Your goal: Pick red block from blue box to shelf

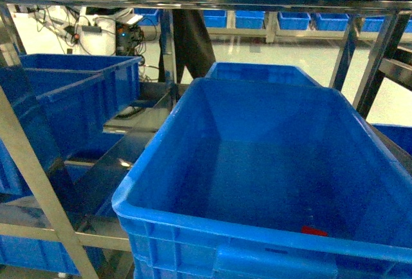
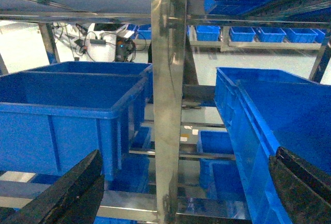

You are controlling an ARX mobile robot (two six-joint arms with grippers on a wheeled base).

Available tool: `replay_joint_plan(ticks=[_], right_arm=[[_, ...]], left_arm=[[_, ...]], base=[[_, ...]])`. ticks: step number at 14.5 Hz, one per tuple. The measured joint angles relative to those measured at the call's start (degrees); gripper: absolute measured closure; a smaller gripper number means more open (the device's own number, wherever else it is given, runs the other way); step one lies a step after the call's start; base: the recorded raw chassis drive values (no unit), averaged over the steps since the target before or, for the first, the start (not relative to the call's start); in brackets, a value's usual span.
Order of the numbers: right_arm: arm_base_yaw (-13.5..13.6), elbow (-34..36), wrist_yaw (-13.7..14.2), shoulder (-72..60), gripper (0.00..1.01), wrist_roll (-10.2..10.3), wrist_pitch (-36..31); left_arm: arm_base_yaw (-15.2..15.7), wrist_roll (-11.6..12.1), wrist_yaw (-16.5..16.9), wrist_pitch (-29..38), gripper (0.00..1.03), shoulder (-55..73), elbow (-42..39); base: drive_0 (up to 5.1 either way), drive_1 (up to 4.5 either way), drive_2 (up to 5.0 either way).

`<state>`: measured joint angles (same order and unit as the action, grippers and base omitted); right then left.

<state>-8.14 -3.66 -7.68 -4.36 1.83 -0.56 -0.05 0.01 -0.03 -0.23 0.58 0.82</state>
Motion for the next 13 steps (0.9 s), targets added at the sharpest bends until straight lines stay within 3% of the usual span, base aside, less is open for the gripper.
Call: replay_joint_plan(ticks=[1, 2, 3, 6, 13], right_arm=[[6.9, 0.3, 6.2, 0.8, 0.37, -0.5, 1.5], [8.5, 0.3, 6.4, 1.3, 0.50, -1.0, 0.9], [8.2, 0.5, 7.8, 1.6, 0.63, -1.3, 0.9], [8.1, 2.8, 7.7, 4.1, 0.99, -1.4, 0.7], [8.1, 2.8, 7.7, 4.1, 0.99, -1.6, 0.8]], left_arm=[[0.0, 0.0, -0.1, 0.0, 0.05, 0.0, 0.0], [0.0, 0.0, 0.0, 0.0, 0.05, 0.0, 0.0], [0.0, 0.0, 0.0, 0.0, 0.05, 0.0, 0.0], [0.0, 0.0, 0.0, 0.0, 0.05, 0.0, 0.0], [0.0, 0.0, 0.0, 0.0, 0.05, 0.0, 0.0]], base=[[0.0, 0.00, 0.0], [0.0, 0.00, 0.0], [0.0, 0.00, 0.0], [0.0, 0.00, 0.0], [0.0, 0.00, 0.0]])
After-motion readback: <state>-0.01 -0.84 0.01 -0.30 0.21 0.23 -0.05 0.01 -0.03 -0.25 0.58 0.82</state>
